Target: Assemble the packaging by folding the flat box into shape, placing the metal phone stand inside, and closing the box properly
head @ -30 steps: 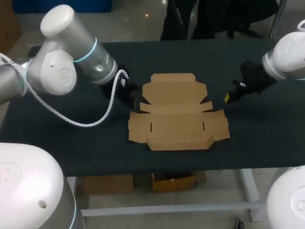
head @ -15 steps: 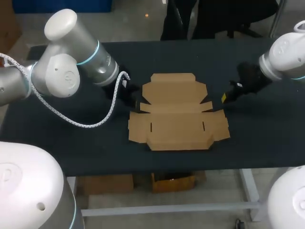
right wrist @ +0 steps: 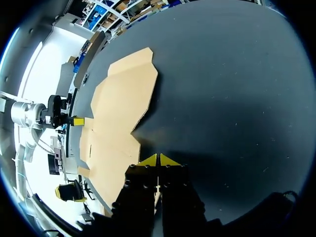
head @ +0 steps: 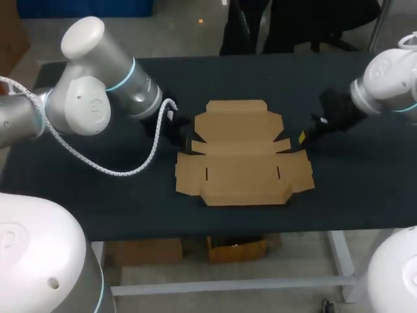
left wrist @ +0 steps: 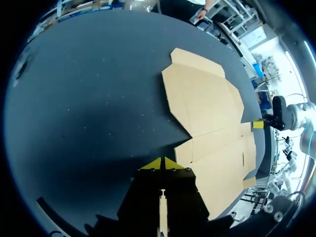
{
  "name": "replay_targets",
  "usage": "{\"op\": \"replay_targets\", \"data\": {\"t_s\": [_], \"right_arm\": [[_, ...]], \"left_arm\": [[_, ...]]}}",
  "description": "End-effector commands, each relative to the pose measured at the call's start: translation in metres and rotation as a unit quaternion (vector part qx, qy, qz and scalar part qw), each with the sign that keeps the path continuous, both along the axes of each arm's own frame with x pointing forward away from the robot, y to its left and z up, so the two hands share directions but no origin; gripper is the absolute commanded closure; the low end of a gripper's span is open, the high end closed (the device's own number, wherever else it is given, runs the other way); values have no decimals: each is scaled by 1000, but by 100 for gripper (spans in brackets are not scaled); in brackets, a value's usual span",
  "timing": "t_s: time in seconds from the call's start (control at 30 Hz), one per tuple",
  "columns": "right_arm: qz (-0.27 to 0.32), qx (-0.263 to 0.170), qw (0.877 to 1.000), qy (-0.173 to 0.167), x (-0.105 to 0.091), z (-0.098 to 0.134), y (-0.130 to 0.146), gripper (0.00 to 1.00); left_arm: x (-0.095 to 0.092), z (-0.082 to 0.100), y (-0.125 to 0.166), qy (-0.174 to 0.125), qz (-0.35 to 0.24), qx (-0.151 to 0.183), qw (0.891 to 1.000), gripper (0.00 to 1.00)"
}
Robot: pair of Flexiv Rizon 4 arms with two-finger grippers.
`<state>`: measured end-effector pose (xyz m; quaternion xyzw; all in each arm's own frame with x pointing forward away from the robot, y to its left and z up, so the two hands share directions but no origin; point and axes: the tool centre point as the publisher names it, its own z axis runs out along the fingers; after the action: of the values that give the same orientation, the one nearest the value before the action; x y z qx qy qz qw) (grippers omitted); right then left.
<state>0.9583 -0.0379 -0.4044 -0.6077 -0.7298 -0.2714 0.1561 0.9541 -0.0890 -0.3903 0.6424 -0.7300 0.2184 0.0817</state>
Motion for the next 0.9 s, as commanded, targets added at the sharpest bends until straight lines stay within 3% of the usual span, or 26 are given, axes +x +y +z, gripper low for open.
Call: {"op": "replay_targets", "data": {"t_s": [0.03,0.9], "right_arm": [[8,9,1000,-3,-2,-4,0,100],[37,21,999,-4,2,-15,18,100]], "left_arm": [[1,-3,1,1,0,-3,1000,100],[-3,-12,-5,-2,-3,-27,1000,100]]}}
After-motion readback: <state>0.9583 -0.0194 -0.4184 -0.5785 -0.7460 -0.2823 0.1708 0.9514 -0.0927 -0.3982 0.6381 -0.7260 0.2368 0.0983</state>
